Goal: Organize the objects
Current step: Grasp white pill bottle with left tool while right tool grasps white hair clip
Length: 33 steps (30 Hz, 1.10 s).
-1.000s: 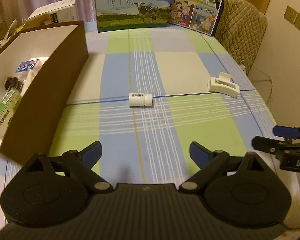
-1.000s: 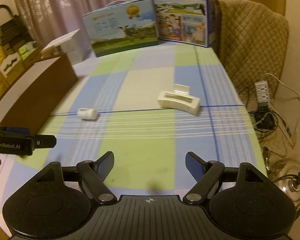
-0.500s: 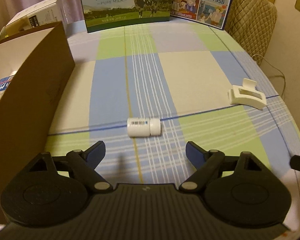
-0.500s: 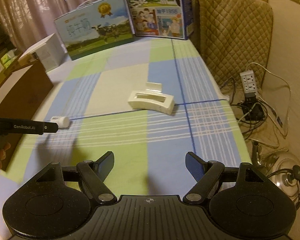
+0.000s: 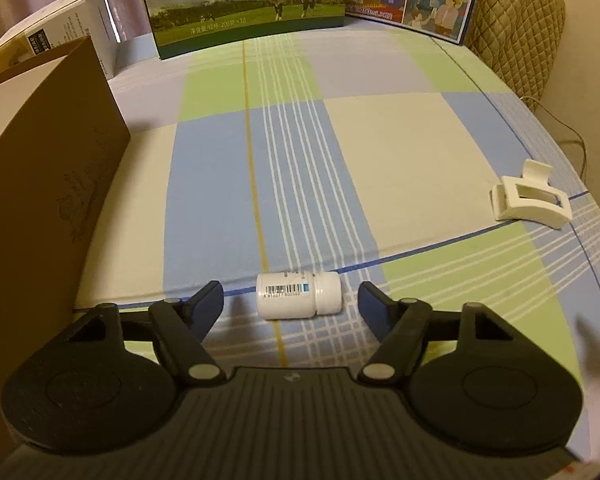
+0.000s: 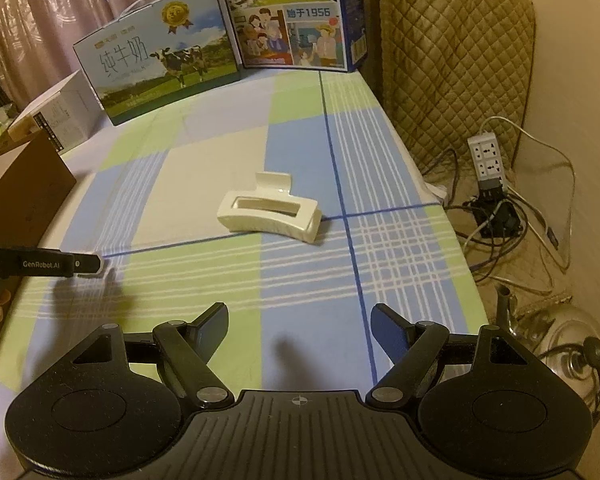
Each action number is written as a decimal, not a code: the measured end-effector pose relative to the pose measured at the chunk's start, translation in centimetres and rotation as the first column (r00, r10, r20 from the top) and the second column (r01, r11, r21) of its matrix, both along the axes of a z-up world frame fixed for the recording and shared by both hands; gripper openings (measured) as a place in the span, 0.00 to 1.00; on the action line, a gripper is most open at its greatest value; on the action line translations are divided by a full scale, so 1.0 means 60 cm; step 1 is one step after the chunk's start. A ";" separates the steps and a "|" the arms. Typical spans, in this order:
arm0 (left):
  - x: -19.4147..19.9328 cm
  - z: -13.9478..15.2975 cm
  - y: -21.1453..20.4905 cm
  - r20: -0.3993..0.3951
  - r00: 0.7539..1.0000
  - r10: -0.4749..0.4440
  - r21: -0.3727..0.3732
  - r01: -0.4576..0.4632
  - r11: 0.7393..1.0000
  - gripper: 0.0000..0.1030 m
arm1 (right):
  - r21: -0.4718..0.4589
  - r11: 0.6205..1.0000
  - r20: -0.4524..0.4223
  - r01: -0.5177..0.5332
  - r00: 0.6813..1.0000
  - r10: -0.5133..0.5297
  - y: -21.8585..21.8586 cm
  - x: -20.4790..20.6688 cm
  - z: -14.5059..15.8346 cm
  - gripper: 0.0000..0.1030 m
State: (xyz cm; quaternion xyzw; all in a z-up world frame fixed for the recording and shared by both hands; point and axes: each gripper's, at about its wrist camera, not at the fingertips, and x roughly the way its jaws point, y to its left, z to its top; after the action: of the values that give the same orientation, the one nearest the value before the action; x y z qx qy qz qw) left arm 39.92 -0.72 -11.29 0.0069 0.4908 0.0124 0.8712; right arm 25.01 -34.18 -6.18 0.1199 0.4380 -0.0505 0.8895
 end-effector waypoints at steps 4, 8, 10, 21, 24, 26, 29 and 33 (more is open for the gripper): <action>0.003 -0.003 0.002 -0.003 1.000 0.002 0.003 -0.002 1.000 0.54 | -0.005 1.000 0.020 -0.021 1.000 0.021 -0.002 0.022 -0.004 0.74; 0.004 -0.007 0.013 -0.006 1.000 0.020 -0.022 -0.020 1.000 0.41 | -0.028 0.998 0.057 -0.062 0.996 0.064 -0.005 0.045 -0.005 0.74; 0.004 -0.006 0.019 -0.005 0.999 0.033 -0.019 -0.034 0.999 0.41 | -0.046 0.994 0.078 -0.095 0.992 0.099 -0.007 0.060 -0.007 0.74; -0.011 0.010 0.049 -0.005 0.995 0.100 -0.031 -0.100 0.994 0.41 | -0.198 0.907 0.078 -0.372 0.916 0.393 -0.008 0.144 -0.056 0.74; -0.018 0.011 0.049 -0.012 0.994 0.104 -0.036 -0.105 0.994 0.41 | -0.227 0.870 0.047 -0.437 0.888 0.458 -0.004 0.160 -0.070 0.74; -0.022 0.011 0.048 -0.016 0.994 0.106 -0.039 -0.107 0.994 0.41 | -0.256 0.846 0.037 -0.468 0.870 0.492 0.002 0.167 -0.077 0.74; -0.026 0.012 0.049 -0.018 0.994 0.110 -0.041 -0.111 0.993 0.41 | -0.289 0.828 0.039 -0.480 0.859 0.511 0.008 0.173 -0.083 0.63; -0.028 0.013 0.054 -0.016 0.992 0.124 -0.045 -0.125 0.991 0.41 | -0.285 0.824 0.037 -0.489 0.854 0.519 0.018 0.176 -0.085 0.51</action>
State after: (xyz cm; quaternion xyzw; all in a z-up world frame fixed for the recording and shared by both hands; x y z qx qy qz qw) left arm 38.24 2.54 -10.49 -0.0439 0.4959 0.0554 0.8655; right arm 35.56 -33.11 -11.25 -0.1176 0.3920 0.1353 0.9023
